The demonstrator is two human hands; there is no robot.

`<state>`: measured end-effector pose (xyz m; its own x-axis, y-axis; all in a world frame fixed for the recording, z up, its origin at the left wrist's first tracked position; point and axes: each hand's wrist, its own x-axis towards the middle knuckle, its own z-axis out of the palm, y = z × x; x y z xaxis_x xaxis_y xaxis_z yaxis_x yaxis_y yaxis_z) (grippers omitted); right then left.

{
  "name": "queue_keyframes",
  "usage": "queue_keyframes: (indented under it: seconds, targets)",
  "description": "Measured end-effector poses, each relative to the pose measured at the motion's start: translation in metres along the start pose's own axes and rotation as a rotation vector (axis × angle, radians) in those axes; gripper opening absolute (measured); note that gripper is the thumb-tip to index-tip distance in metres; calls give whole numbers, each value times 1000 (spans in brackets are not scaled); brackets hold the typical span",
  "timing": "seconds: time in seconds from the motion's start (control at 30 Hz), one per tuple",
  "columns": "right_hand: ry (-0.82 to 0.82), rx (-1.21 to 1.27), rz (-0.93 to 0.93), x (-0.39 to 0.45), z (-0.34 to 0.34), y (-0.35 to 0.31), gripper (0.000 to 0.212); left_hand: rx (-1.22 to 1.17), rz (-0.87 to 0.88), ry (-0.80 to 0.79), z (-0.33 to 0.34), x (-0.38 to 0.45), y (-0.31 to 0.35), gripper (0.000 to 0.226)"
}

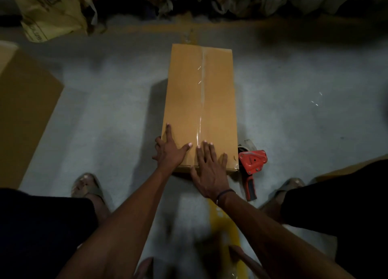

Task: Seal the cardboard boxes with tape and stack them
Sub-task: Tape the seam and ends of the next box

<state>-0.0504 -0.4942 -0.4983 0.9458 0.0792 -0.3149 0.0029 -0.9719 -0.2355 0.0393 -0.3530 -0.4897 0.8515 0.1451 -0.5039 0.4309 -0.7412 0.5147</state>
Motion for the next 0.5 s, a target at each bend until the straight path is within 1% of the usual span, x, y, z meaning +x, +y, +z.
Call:
queue_keyframes:
  seconds: [0.13, 0.2, 0.27, 0.37, 0.43, 0.5]
  targets:
    - [-34, 15, 1, -42, 10, -9, 78, 21, -3, -26, -4, -5, 3, 115]
    - [-35, 45, 13, -50, 11, -11, 77, 12, 4, -37, -5, -6, 3, 116]
    - [-18, 92, 19, -50, 9, -10, 72, 5, 6, -41, -6, -6, 2, 116]
    - [75, 183, 38, -50, 9, -4, 69, -12, 8, -37, -7, -5, 1, 119]
    - [125, 219, 45, -51, 11, 2, 69, -26, 6, -25, -5, -5, 0, 126]
    - [152, 207, 36, -45, 13, 6, 67, -10, 2, 10, -1, -7, 3, 139]
